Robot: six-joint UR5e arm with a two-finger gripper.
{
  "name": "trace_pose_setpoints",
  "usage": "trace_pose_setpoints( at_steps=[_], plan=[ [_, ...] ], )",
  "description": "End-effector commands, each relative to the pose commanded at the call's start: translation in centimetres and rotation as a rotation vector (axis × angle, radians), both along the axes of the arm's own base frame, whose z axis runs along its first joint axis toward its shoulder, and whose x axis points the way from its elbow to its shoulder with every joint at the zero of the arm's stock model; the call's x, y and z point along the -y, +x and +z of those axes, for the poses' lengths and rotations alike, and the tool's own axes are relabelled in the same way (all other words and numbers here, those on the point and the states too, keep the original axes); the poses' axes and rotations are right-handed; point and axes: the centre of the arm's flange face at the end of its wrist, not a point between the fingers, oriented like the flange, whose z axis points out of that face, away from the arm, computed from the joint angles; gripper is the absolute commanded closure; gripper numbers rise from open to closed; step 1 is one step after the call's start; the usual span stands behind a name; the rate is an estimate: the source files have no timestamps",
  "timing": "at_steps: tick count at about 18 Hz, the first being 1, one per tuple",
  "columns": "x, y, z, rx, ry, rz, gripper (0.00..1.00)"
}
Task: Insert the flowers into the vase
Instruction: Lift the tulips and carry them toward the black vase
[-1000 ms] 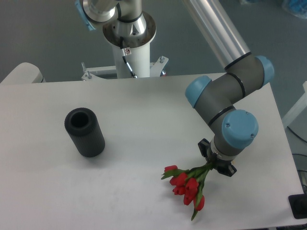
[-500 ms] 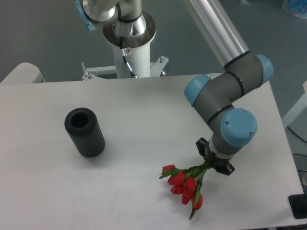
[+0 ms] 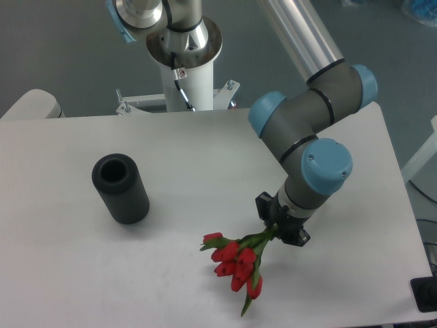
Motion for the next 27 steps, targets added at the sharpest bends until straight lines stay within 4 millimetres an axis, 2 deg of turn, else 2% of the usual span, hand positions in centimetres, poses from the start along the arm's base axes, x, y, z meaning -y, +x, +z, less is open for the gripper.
trace_pose_setpoints(
  at_steps=[4, 10, 14, 18, 20, 22, 27],
  plan=[
    [-3.1, 3.7, 2.9, 0.131, 0.189, 0.027, 0.95],
    [-5.3, 5.2, 6.4, 0.343, 0.411, 0.121, 0.96],
    [-5.1, 6.4, 11.0, 0.446, 0.557, 0.147, 0.96],
    [-4.6, 7.6, 14.1, 0.524, 0.665, 0.146, 0.96],
    [-4.4, 8.2, 14.9, 0.545, 0.691, 0.139, 0.96],
    [-3.6, 9.7, 14.7, 0.58, 0.709, 0.138, 0.96],
    [-2.0, 12.5, 16.1, 0.628, 0.778, 0.118, 0.95]
  ],
)
